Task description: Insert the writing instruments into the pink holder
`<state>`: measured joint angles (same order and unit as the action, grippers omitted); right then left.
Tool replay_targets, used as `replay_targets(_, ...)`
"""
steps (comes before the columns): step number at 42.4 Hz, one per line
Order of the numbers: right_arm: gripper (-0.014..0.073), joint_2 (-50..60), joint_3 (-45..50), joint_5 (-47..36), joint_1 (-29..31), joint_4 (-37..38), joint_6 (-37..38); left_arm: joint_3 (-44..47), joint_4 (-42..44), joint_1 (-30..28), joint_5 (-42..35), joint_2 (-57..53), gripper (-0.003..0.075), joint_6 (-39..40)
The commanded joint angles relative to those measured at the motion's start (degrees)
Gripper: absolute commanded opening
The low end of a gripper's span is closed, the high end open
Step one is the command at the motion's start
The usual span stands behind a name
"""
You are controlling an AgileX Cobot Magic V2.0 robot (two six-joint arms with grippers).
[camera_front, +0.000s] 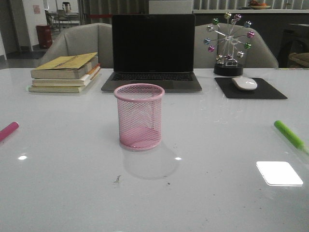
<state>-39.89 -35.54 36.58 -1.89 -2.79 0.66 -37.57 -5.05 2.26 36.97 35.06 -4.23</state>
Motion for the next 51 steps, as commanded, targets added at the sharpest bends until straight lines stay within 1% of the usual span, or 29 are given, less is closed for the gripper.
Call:
replay_targets(1, 0.0057, -1.9, -2.1, -3.7, 0.4, 0.3, -0.7, -1.9, -0.8, 0.3, -3.7, 1.9, 0.0092, 0.5)
replay_targets(8, 0.0060, -4.0, -2.1, -4.0, 0.4, 0.3, -0.7, -1.9, -0.7, 0.3, -3.7, 4.1, 0.0092, 0.5)
replay_targets(11, 0.0090, -4.7, -2.1, -4.0, 0.4, 0.3, -0.7, -1.9, -0.7, 0.3, -3.7, 4.8, 0.0123, 0.5)
replay_targets(12, 0.0114, -4.8, -2.1, -4.0, 0.4, 0.3, -0.7, -1.9, -0.7, 0.3, -3.7, 4.9, 0.0146, 0.5)
replay_targets(15, 0.0239, -5.3, -2.1, -4.3, 0.4, 0.3, -0.7, -1.9, -0.7, 0.3, -3.9, 5.2, 0.0269, 0.5)
replay_targets(16, 0.0302, -5.5, -2.1, -4.5, 0.4, 0.3, -0.7, -1.9, -0.7, 0.3, -4.1, 5.2, 0.0331, 0.5)
replay_targets(19, 0.0434, -5.8, -2.1, -5.3, 0.4, 0.5, -0.7, -1.9, -0.7, 0.3, -4.6, 5.2, 0.0472, 0.5)
replay_targets(20, 0.0478, -6.0, -2.1, -5.9, 0.4, 0.5, -0.7, -1.9, -0.7, 0.3, -4.6, 5.2, 0.0501, 0.5)
replay_targets(22, 0.0523, -6.3, -2.1, -6.9, 0.4, 0.5, -0.7, -1.9, -0.7, 0.3, -4.6, 5.2, 0.0536, 0.5)
replay_targets(24, 0.0544, -6.8, -2.1, -7.7, 0.4, 0.5, -0.7, -1.9, -0.7, 0.3, -4.6, 5.2, 0.0540, 0.5)
replay_targets(33, 0.0540, -12.9, -3.4, -10.8, 0.4, 0.5, -0.7, -1.9, -0.7, 0.3, -4.6, 5.2, 0.0507, 0.5)
replay_targets(42, 0.0540, -24.9, -10.7, -7.4, 0.4, 0.5, -0.7, -1.9, -0.7, 0.3, -4.6, 5.2, 0.0458, 0.5)
replay_targets(51, 0.0540, -37.7, -19.6, -1.5, 0.4, 0.5, -0.7, -1.9, -0.7, 0.3, -4.6, 5.2, 0.0403, 0.5)
